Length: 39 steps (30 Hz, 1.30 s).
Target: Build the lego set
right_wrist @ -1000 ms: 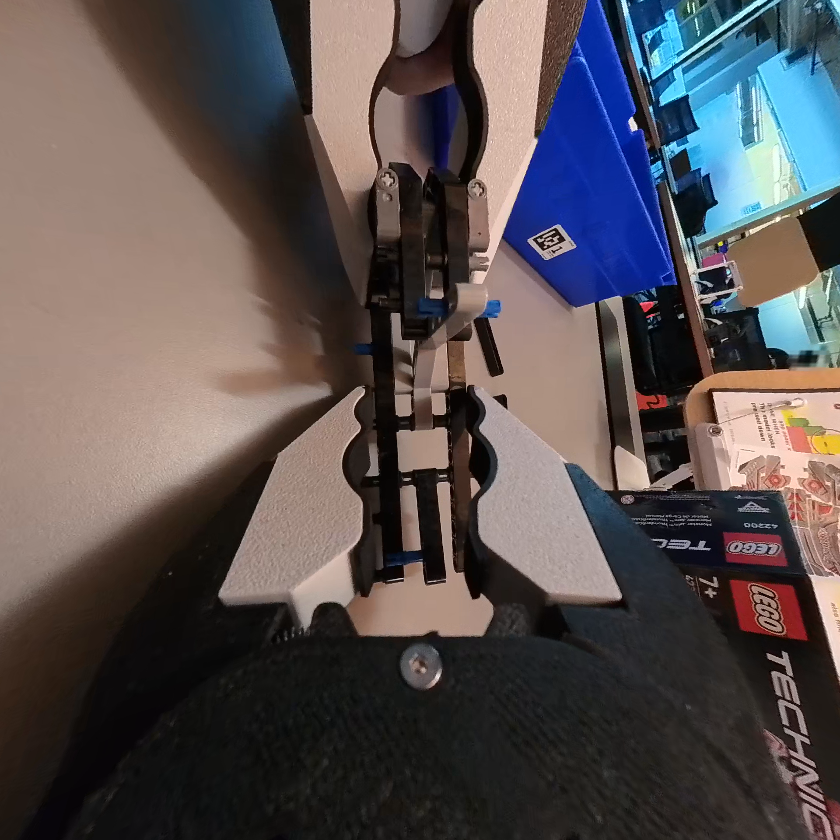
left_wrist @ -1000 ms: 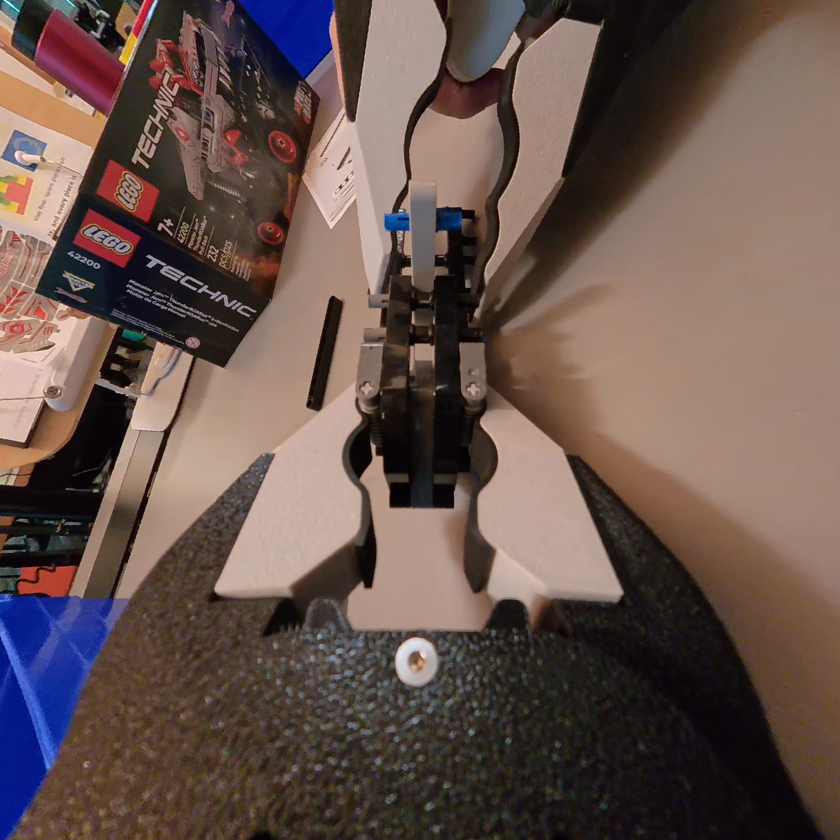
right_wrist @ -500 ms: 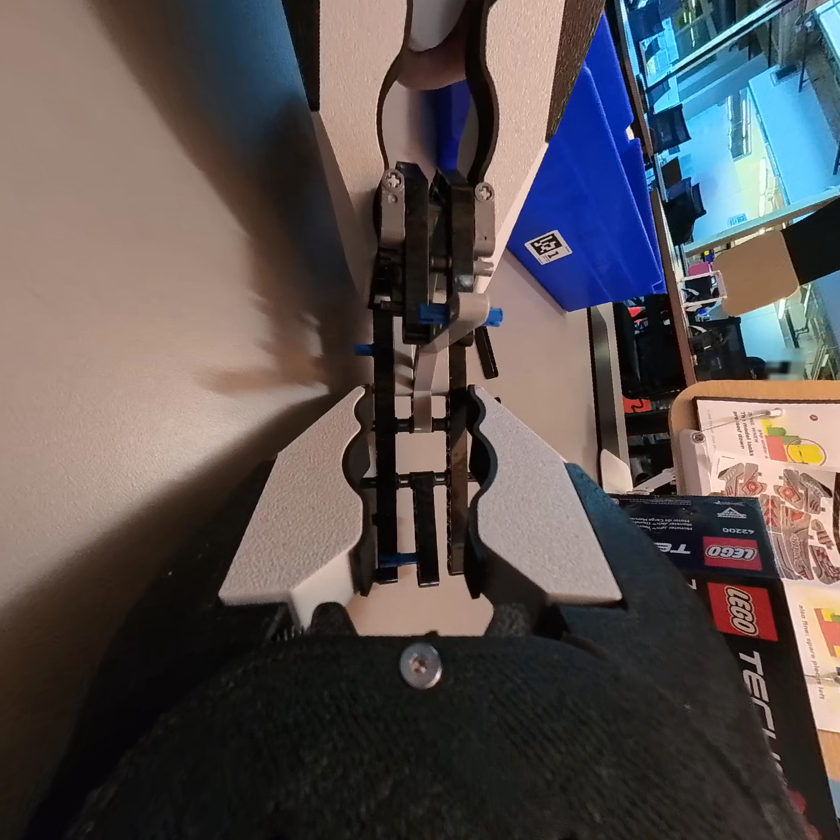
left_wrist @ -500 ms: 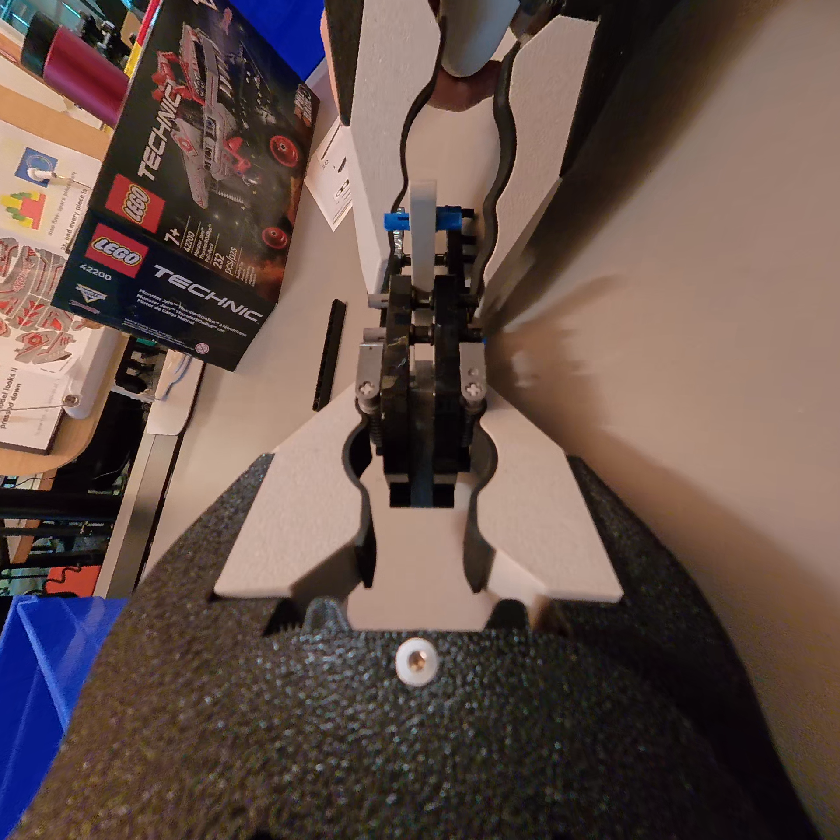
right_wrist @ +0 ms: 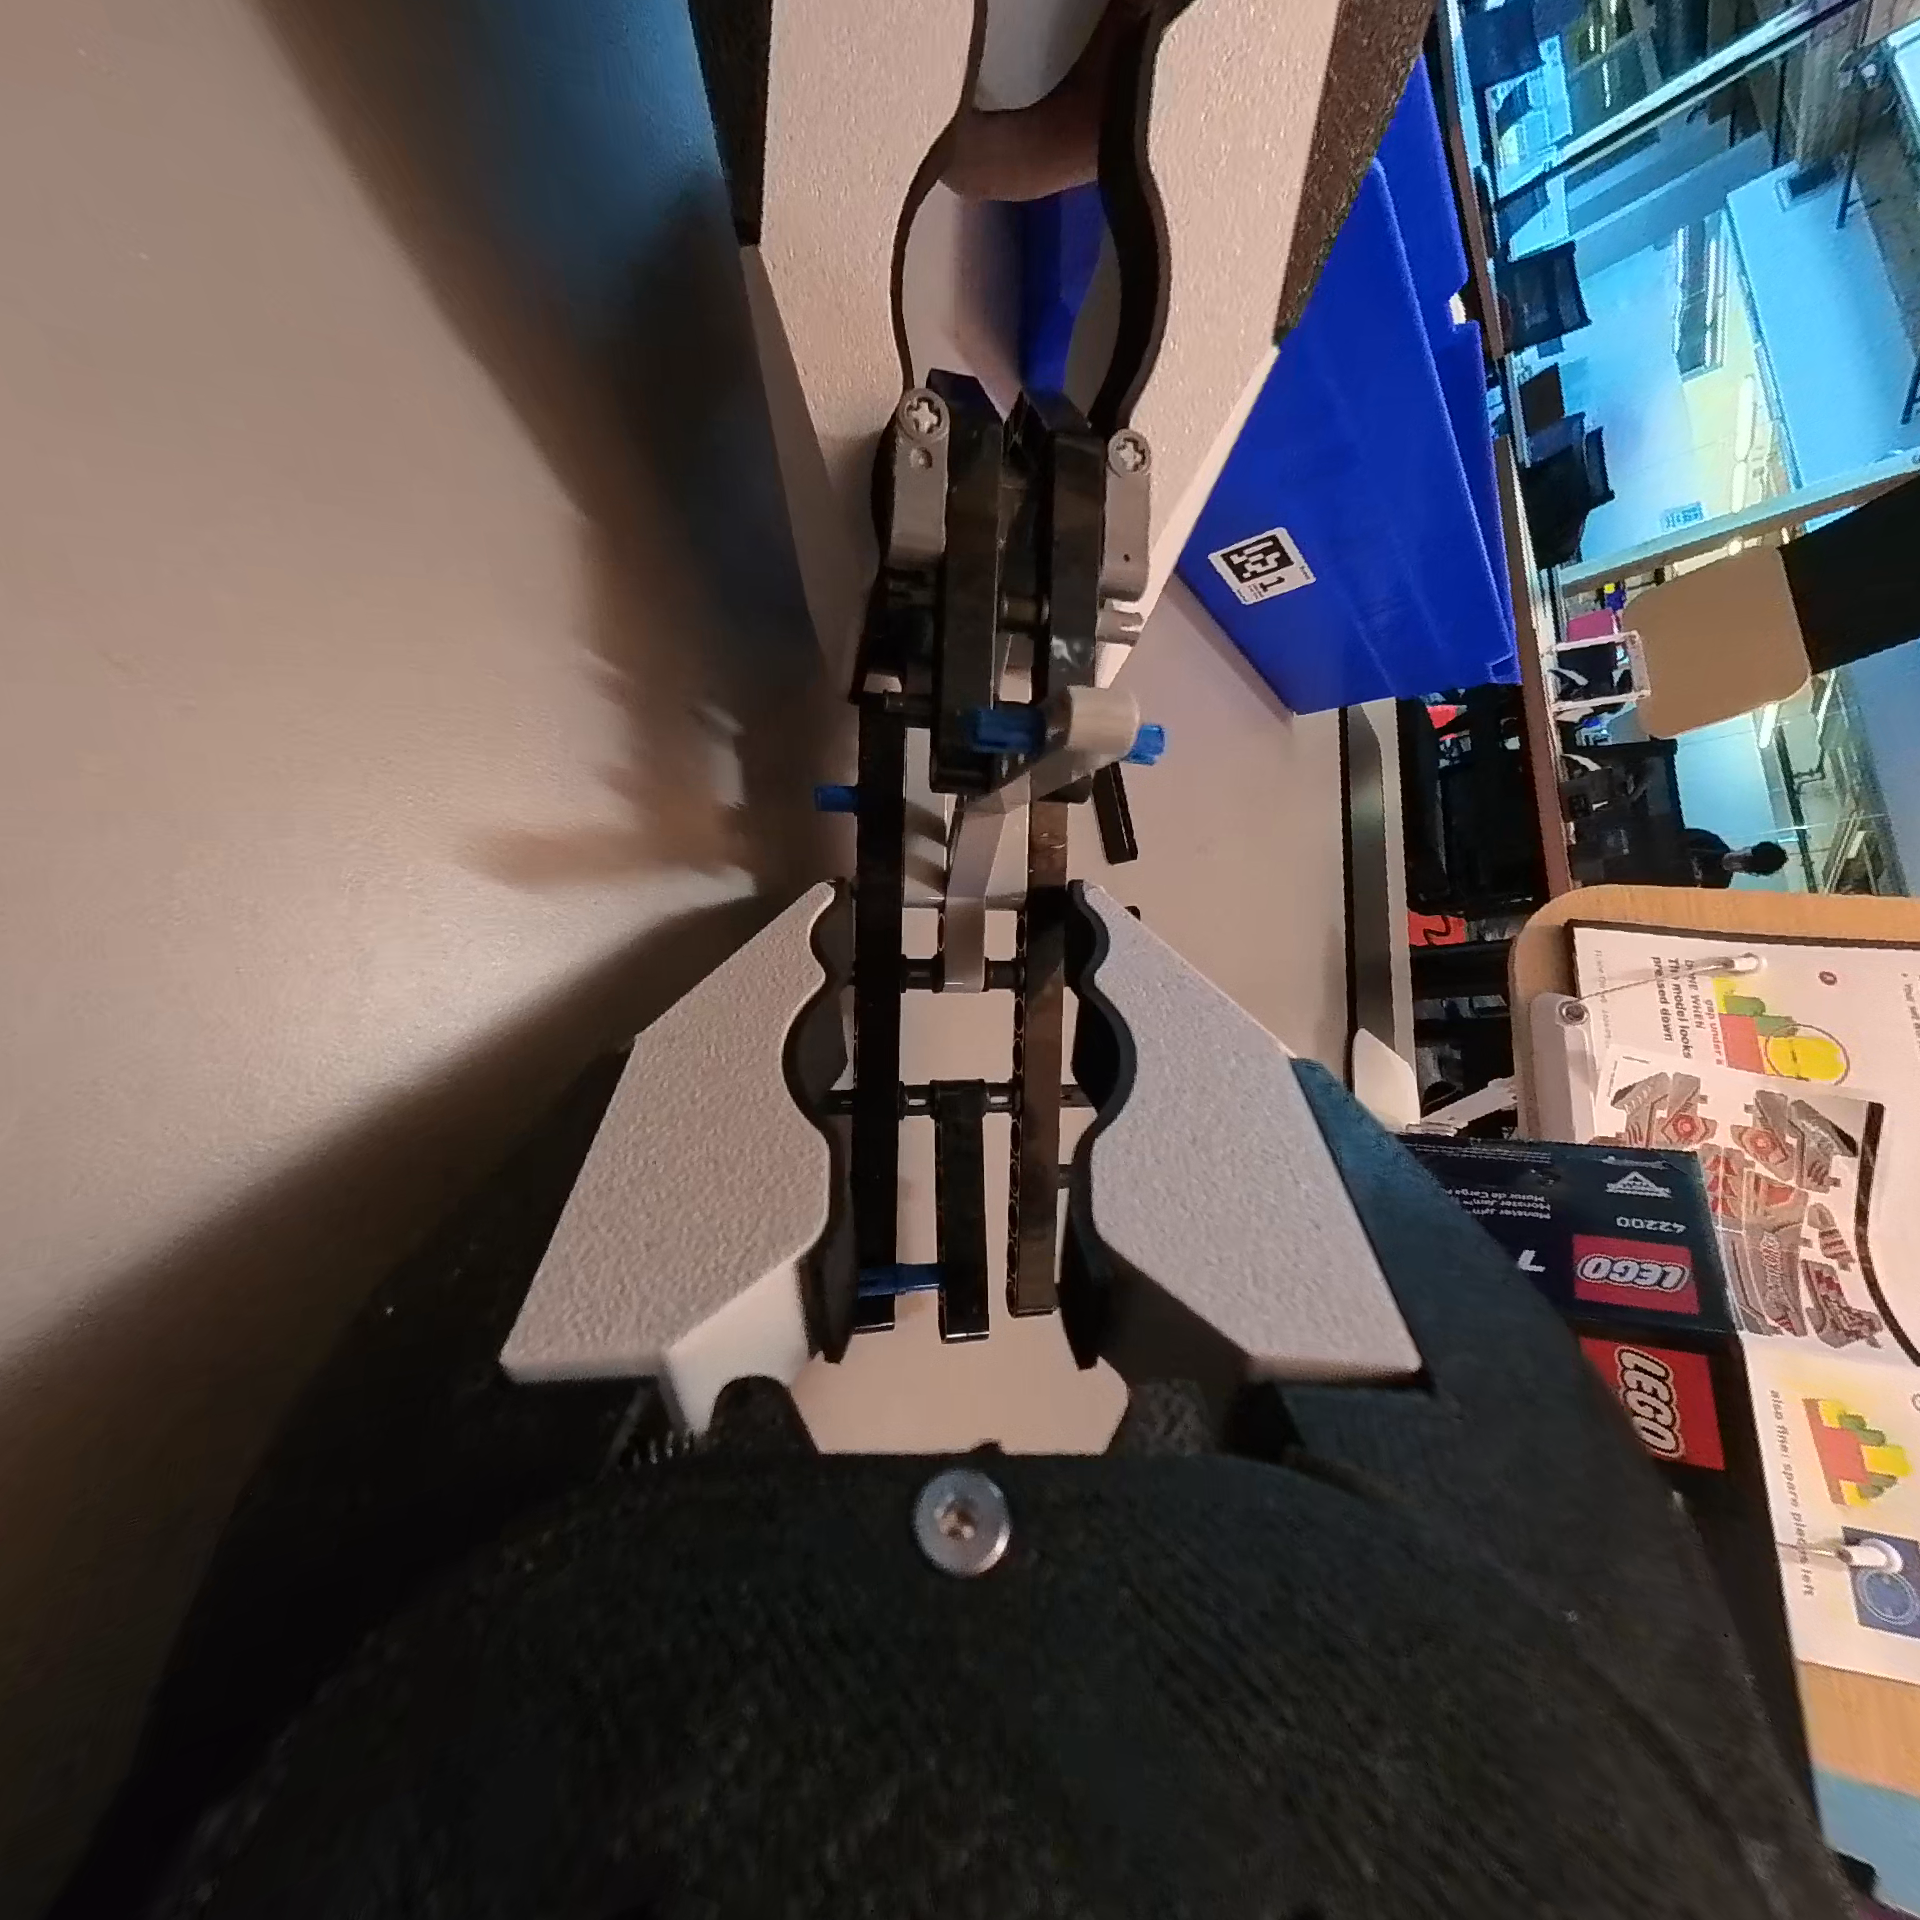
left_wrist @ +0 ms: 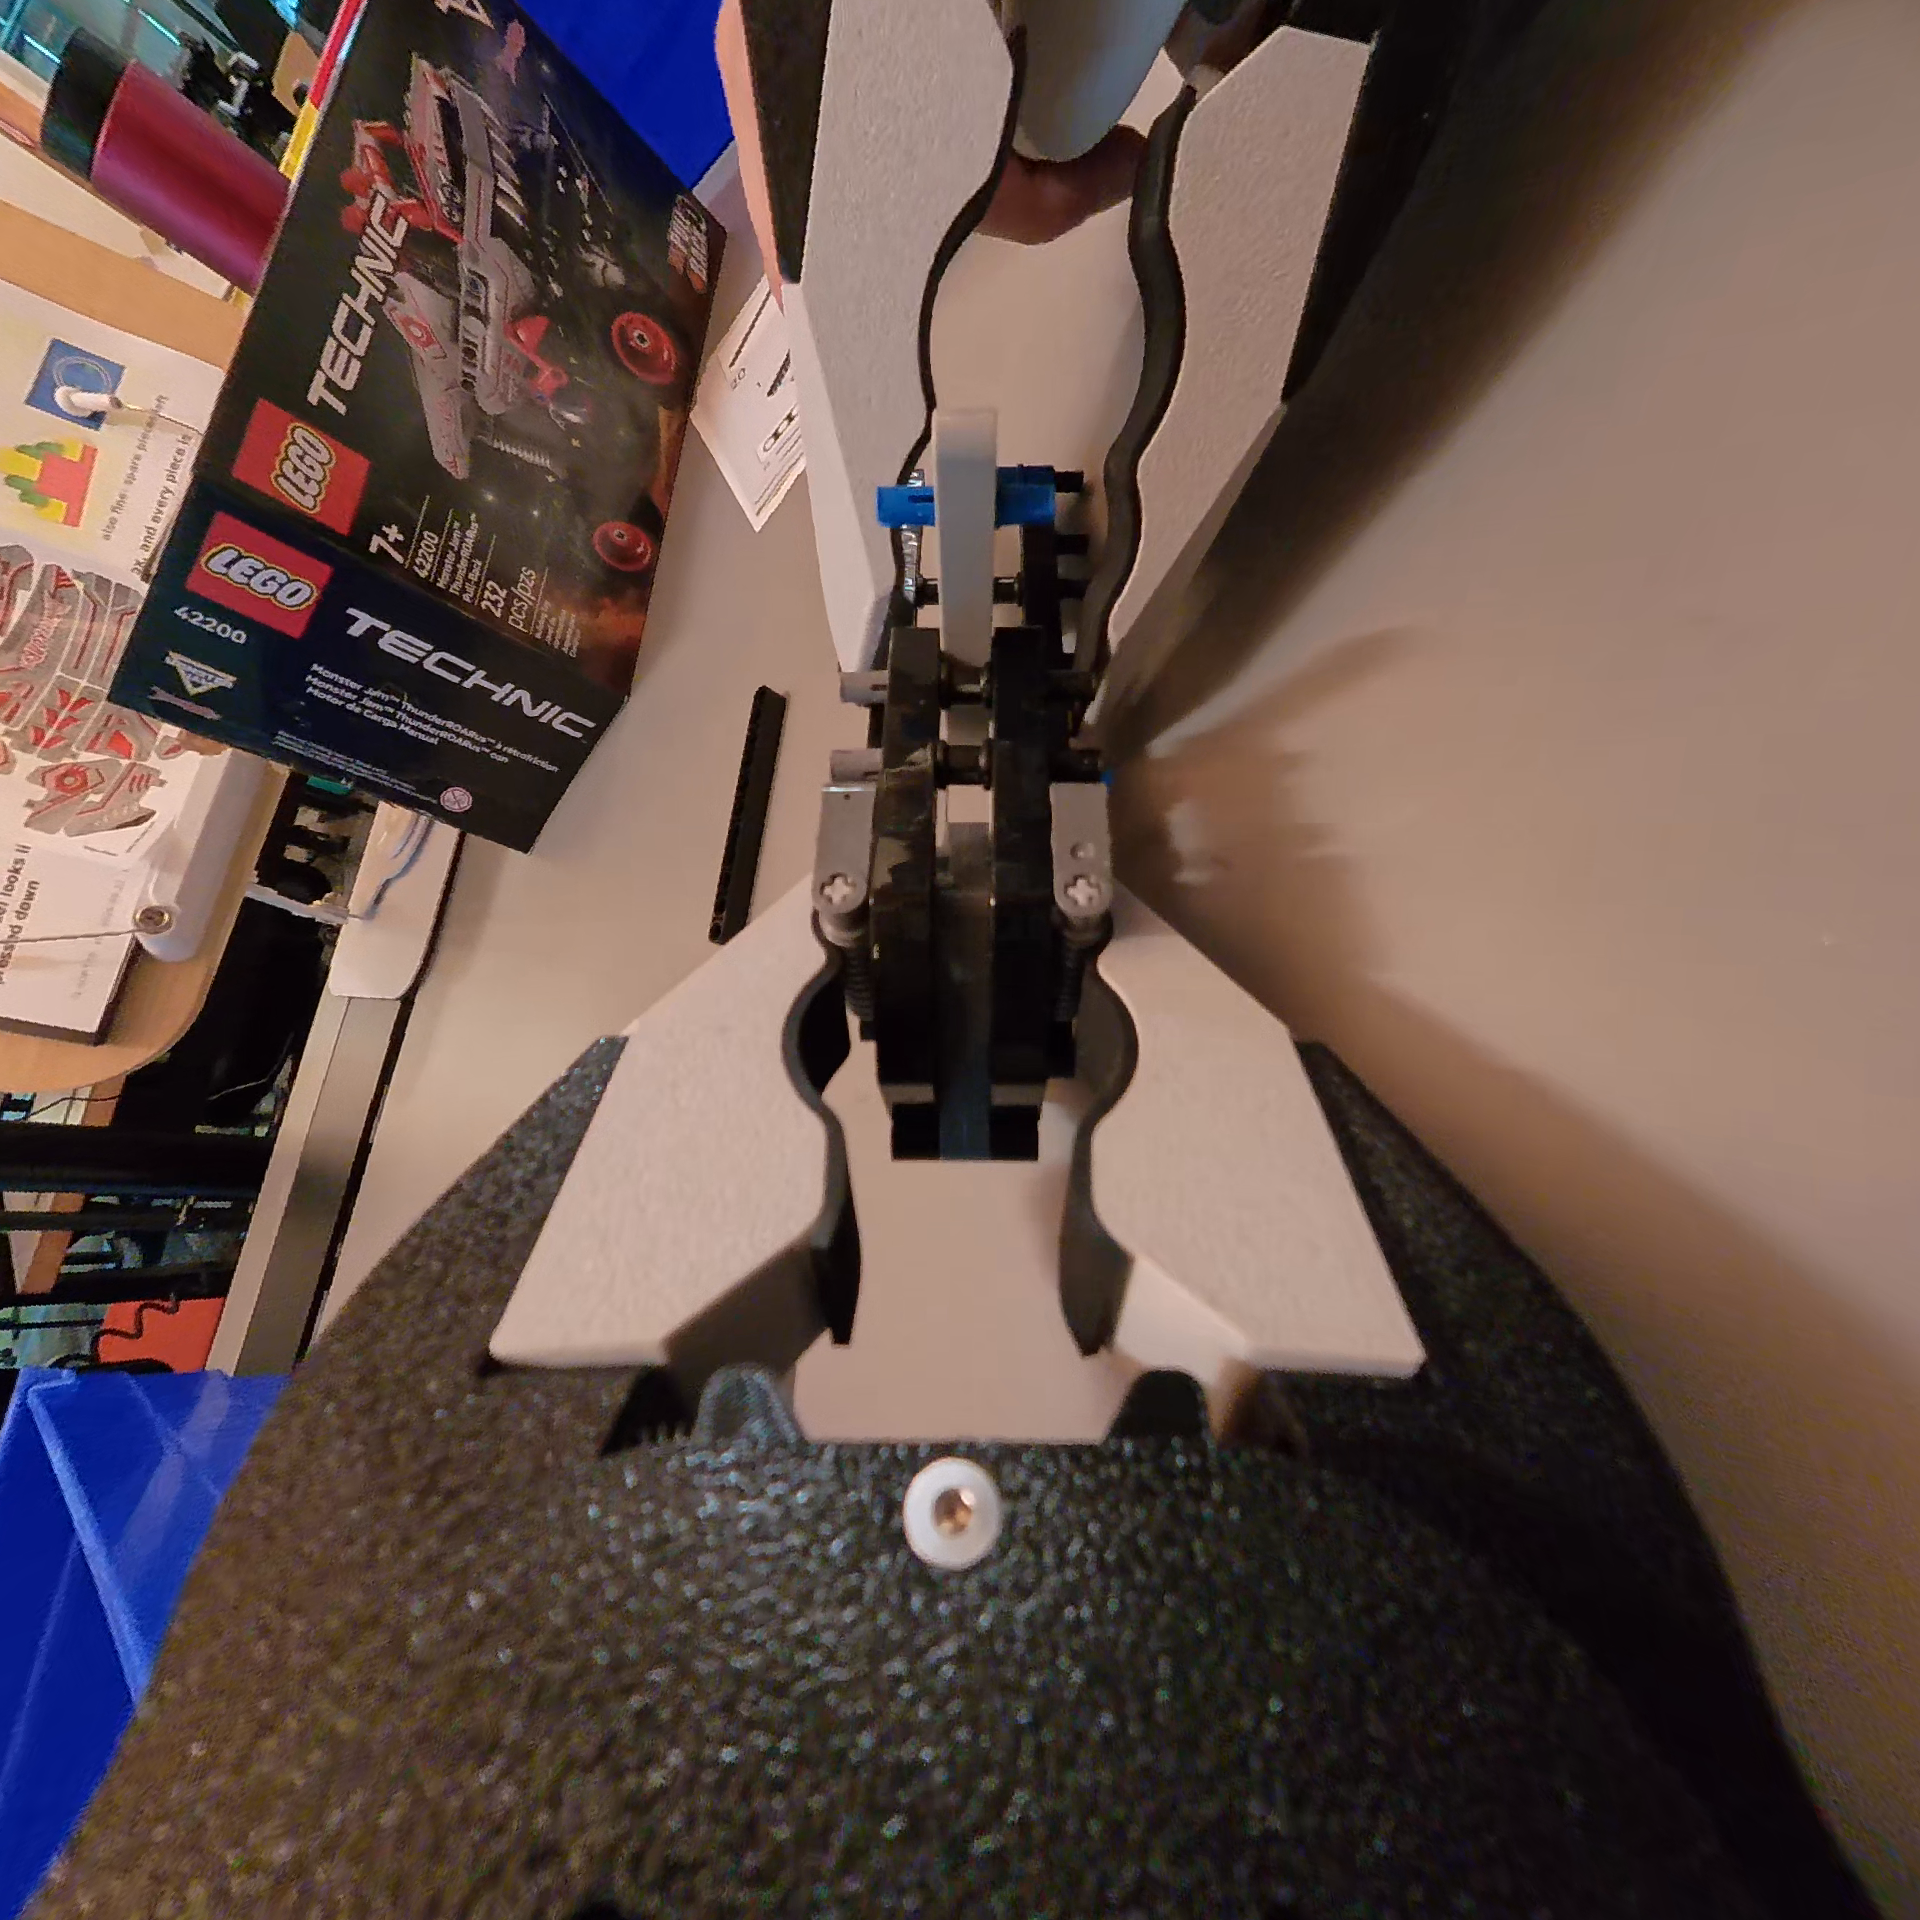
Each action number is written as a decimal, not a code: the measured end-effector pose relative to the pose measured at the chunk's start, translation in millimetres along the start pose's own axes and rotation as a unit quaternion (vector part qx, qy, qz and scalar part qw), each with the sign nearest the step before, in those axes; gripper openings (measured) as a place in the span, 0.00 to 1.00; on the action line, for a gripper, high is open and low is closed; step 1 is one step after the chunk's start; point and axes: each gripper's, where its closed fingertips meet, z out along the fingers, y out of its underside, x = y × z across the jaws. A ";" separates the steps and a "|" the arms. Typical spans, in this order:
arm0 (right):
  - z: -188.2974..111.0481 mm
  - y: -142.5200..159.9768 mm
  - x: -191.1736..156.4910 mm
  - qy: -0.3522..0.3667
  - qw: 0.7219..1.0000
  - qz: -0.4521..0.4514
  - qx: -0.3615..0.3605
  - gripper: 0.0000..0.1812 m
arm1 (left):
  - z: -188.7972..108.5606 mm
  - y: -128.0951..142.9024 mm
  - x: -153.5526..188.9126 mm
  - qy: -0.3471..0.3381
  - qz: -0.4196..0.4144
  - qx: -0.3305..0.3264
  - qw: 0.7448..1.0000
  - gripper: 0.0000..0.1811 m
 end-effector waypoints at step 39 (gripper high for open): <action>3.9 1.2 0.3 0.034 0.999 -0.026 -0.023 0.18 | 2.4 3.8 -4.6 -0.016 0.010 -0.014 1.000 0.22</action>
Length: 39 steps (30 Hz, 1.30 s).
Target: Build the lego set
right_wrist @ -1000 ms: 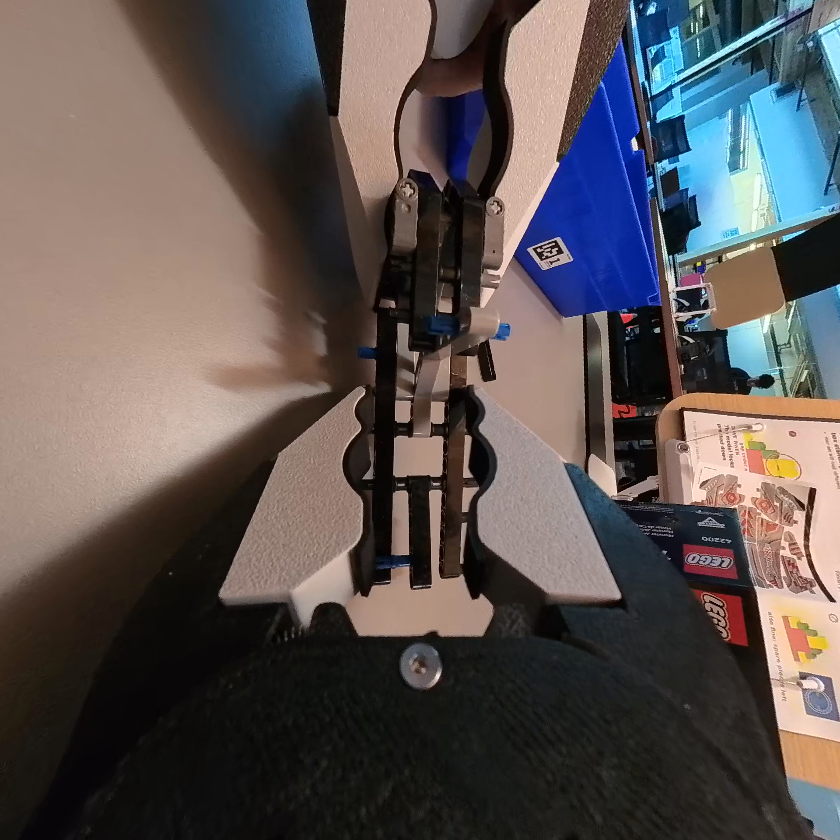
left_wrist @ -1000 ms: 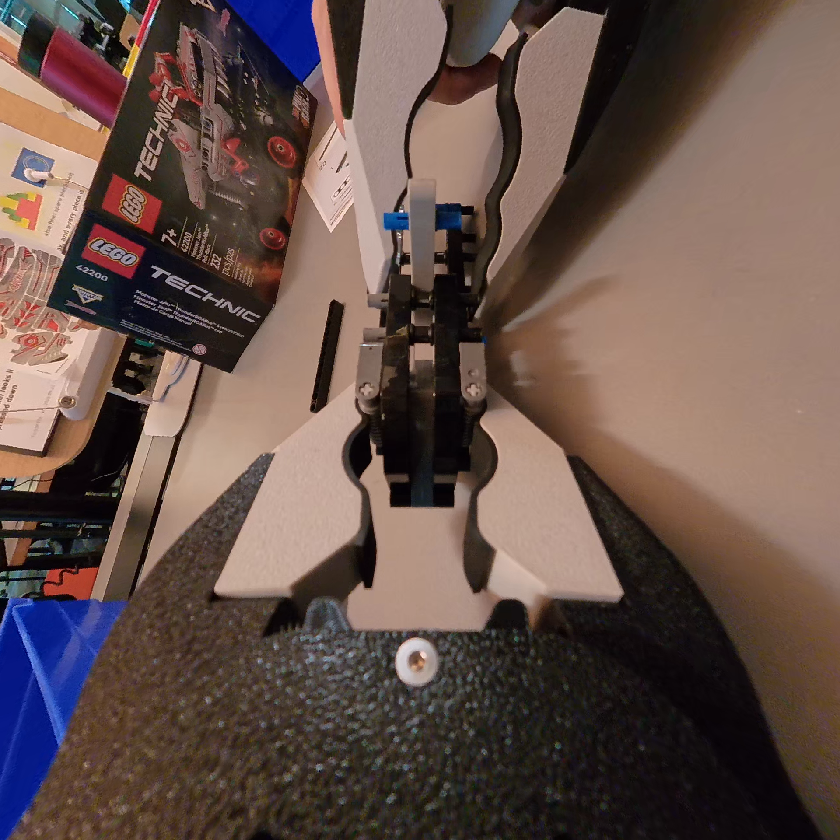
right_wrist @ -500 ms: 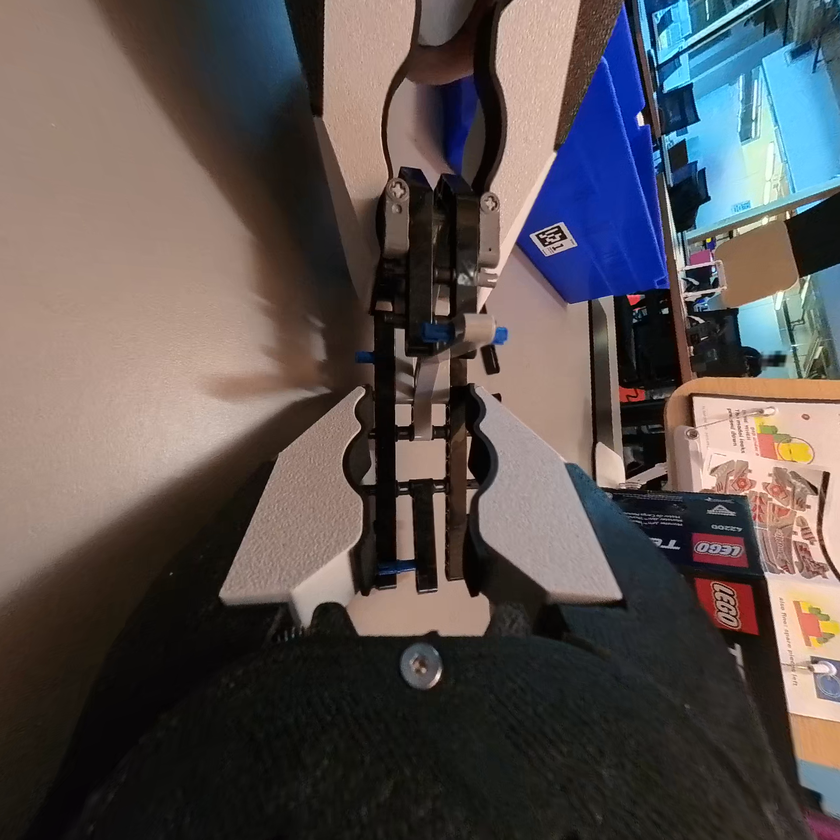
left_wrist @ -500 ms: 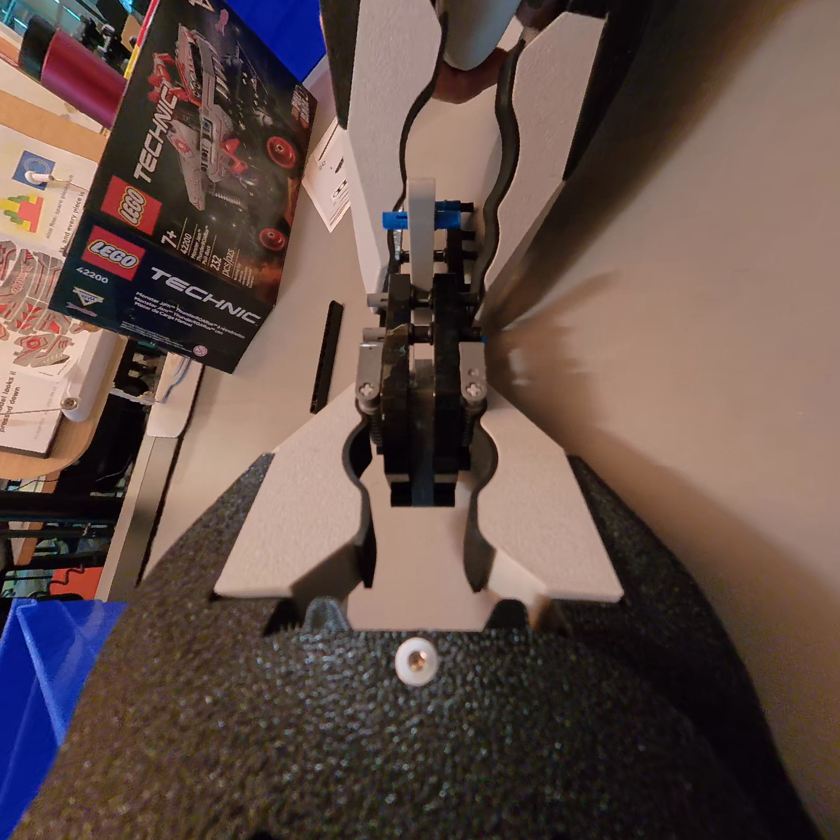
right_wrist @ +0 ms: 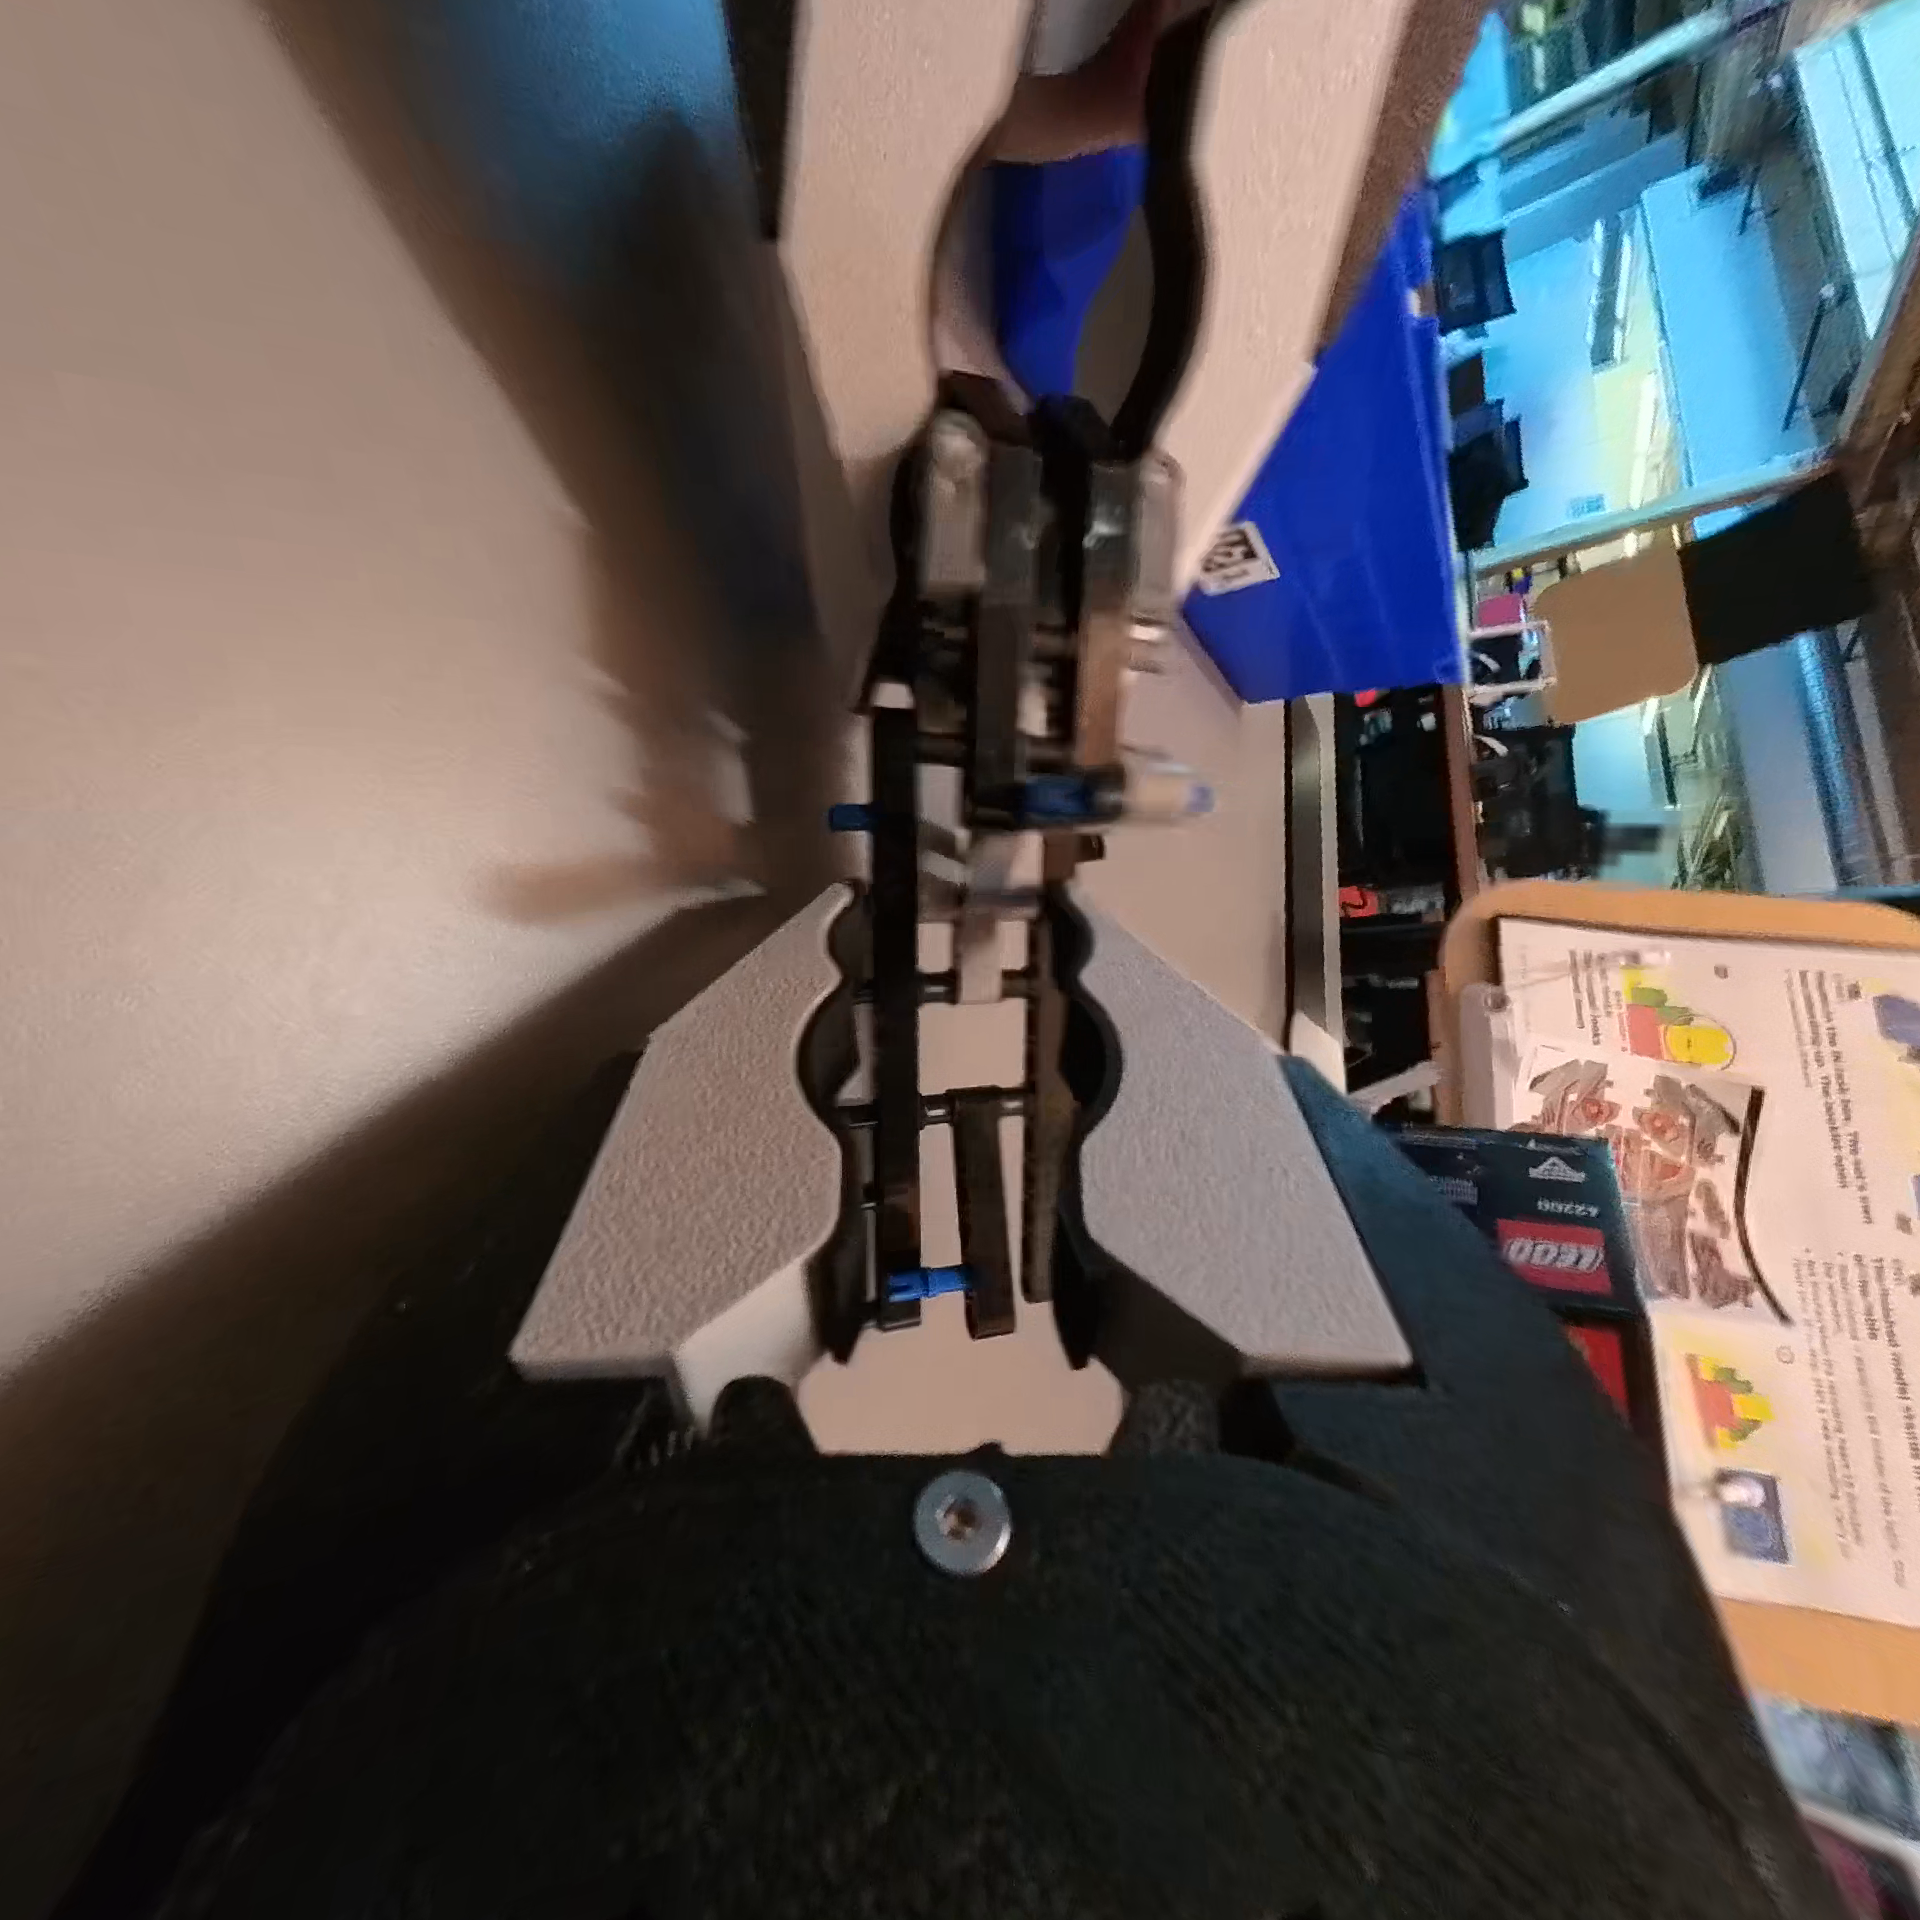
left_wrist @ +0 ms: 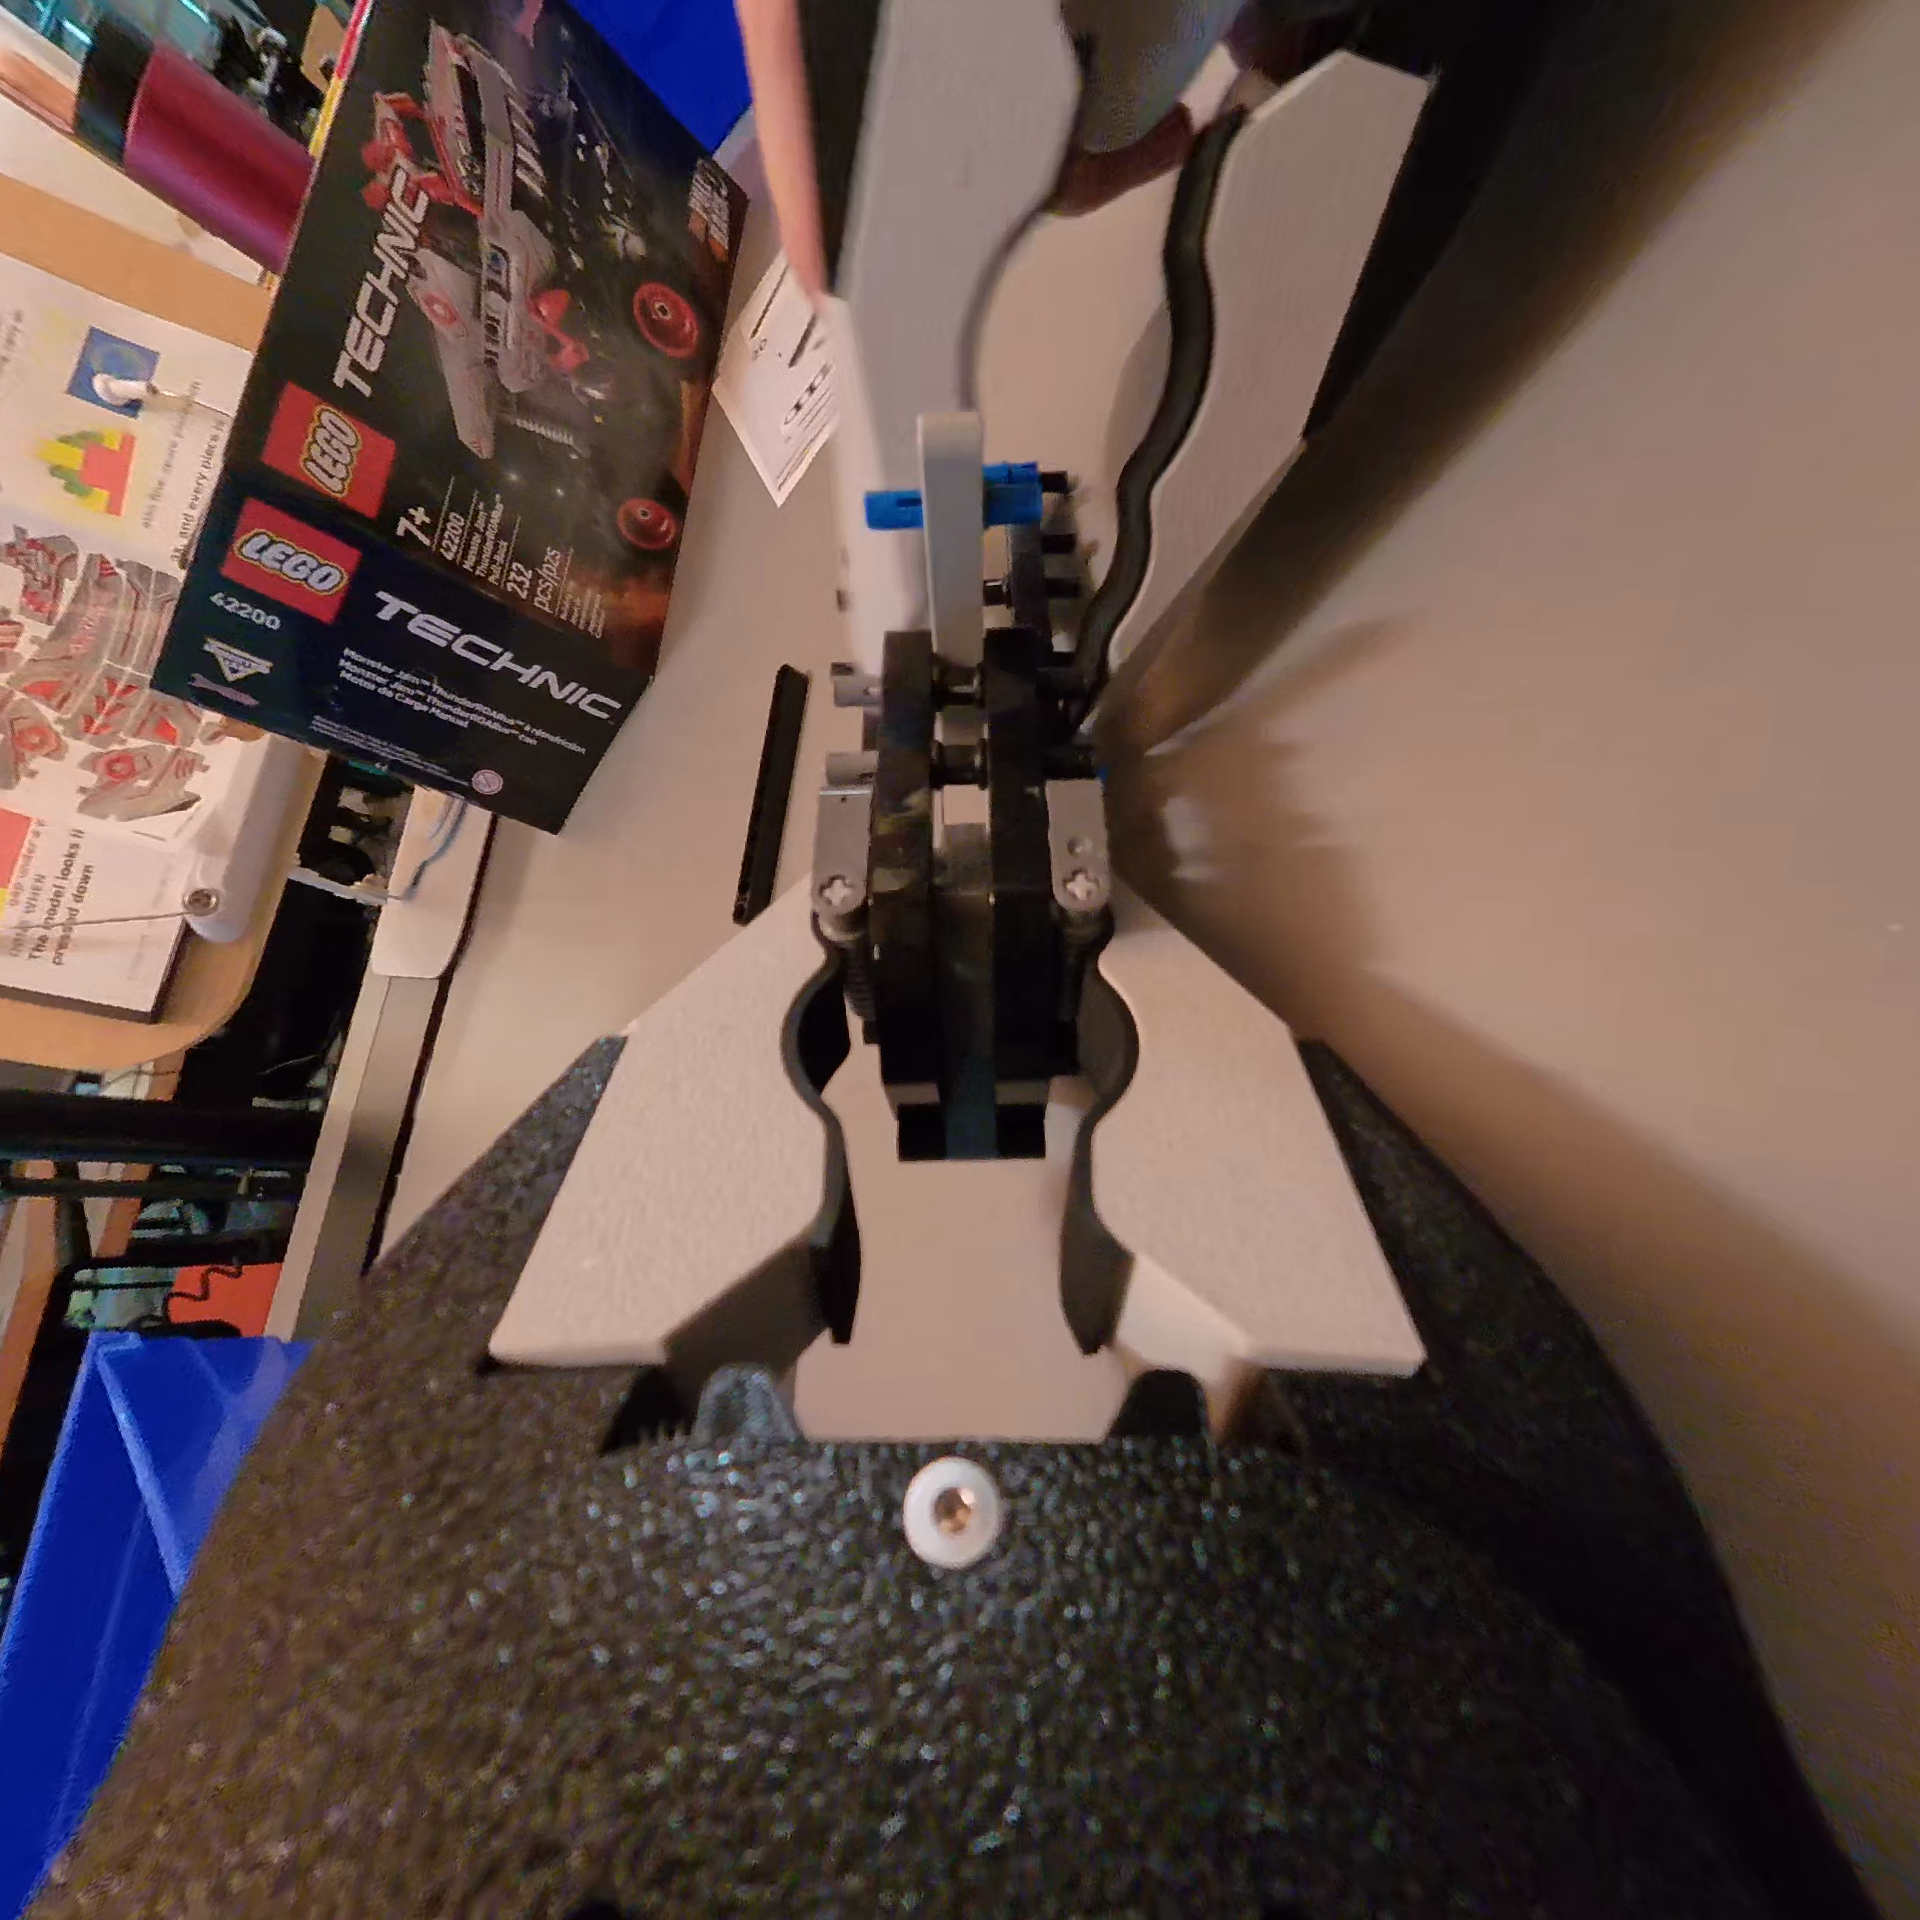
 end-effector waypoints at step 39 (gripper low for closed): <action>1.8 8.9 0.5 -0.015 0.999 0.030 0.014 0.22 | 3.6 -0.8 2.3 0.001 -0.001 0.010 1.000 0.22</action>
